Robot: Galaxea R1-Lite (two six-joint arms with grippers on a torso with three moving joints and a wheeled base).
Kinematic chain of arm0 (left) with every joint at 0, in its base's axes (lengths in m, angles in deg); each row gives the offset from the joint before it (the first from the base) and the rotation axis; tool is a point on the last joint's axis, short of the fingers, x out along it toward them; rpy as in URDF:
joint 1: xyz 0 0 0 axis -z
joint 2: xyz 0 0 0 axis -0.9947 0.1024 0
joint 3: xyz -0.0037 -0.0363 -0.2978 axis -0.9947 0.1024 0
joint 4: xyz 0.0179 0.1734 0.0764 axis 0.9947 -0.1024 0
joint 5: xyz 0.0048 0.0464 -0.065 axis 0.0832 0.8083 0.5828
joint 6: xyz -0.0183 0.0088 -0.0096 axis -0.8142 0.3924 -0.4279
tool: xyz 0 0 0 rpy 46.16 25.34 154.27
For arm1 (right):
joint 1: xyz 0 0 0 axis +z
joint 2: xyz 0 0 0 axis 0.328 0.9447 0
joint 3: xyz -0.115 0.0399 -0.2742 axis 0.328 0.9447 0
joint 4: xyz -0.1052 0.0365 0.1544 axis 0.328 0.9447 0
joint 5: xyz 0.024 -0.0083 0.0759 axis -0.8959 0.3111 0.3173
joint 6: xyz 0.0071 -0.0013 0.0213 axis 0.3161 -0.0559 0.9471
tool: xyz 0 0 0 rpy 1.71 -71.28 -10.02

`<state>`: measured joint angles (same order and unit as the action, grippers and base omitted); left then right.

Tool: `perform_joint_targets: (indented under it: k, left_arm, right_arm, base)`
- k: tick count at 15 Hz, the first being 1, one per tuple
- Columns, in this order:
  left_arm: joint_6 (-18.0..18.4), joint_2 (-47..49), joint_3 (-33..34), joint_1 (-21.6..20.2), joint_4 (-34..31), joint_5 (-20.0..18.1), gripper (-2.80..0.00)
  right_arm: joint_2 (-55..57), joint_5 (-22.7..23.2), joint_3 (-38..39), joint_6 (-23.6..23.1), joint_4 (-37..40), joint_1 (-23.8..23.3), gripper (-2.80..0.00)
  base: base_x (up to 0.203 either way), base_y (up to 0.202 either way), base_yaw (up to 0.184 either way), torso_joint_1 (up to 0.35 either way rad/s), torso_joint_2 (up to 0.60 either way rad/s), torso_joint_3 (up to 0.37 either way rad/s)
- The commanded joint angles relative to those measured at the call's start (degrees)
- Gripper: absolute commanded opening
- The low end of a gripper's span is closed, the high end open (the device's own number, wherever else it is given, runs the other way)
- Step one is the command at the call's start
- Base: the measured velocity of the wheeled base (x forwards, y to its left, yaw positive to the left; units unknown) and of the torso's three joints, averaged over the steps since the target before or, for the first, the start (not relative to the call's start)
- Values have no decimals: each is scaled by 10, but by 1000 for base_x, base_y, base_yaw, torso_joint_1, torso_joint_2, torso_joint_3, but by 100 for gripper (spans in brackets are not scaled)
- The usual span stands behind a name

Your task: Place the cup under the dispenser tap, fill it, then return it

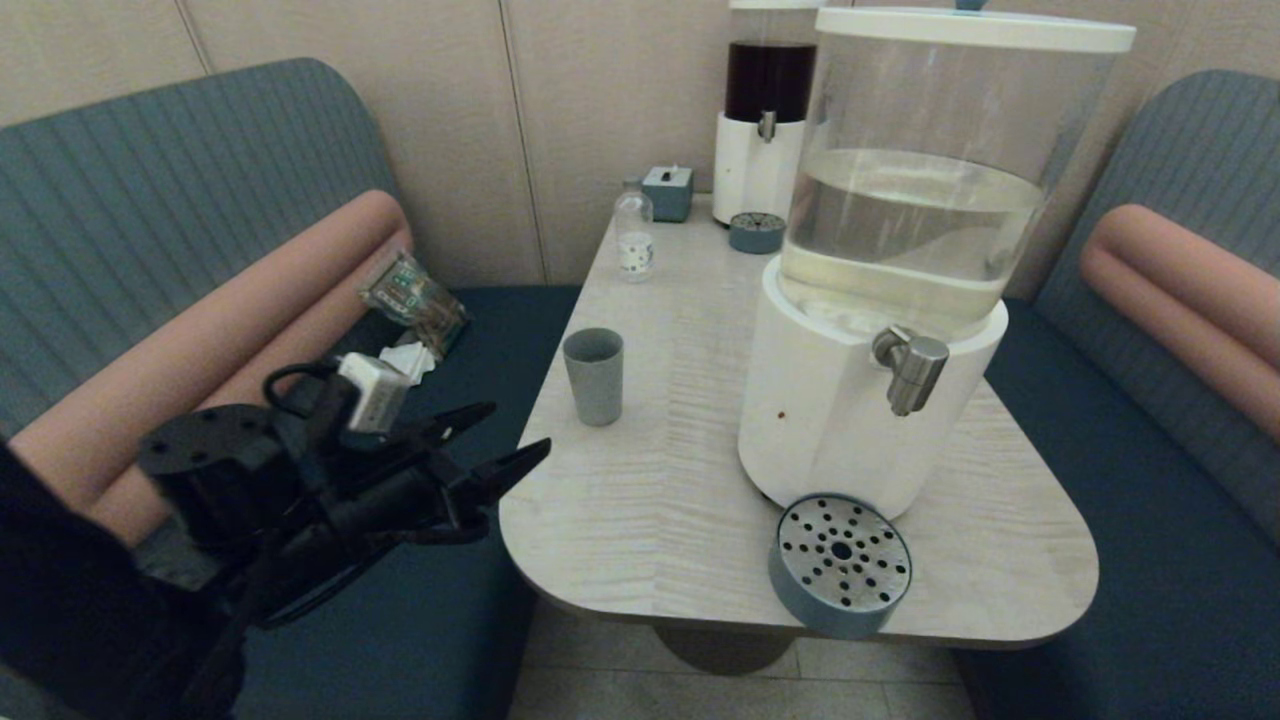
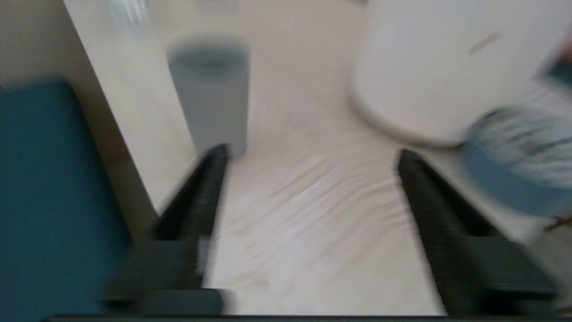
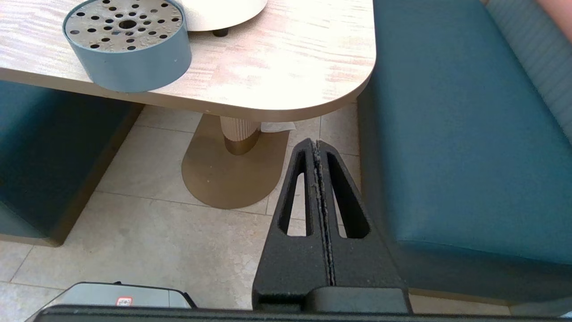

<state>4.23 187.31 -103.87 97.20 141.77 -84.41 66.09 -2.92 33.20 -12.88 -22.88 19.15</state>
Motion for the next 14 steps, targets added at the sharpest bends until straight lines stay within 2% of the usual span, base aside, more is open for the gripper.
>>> perform_joint_targets:
  k: [1, 3, 5, 7, 9, 11, 14]
  left_arm:
    - [-3, -194, 61, 0, 1, 2, -280]
    - [-7, -294, 85, 0, -13, 36, -280]
    - [-21, -398, 102, -11, -41, 105, -280]
    - [-33, -498, 109, -53, -78, 148, -280]
    - [-32, -599, 99, -86, -159, 167, -280]
    - [-23, -711, 70, -102, -312, 176, -280]
    - [0, -884, 9, -112, -600, 179, -280]
  right_arm:
    - [0, 0, 0, 0, 0, 0, -280]
    - [0, 0, 0, 0, 0, 0, -280]
    - [0, 0, 0, 0, 0, 0, -280]
    - [0, 0, 0, 0, 0, 0, -280]
    - [0, 0, 0, 0, 0, 0, -280]
    - [0, 0, 0, 0, 0, 0, -280]
    - [0, 0, 0, 0, 0, 0, -280]
  base:
    - [0, 0, 0, 0, 0, 0]
    - [0, 0, 0, 0, 0, 0]
    - [0, 0, 0, 0, 0, 0]
    - [0, 0, 0, 0, 0, 0]
    - [0, 0, 0, 0, 0, 0]
    - [0, 0, 0, 0, 0, 0]
    - [0, 0, 0, 0, 0, 0]
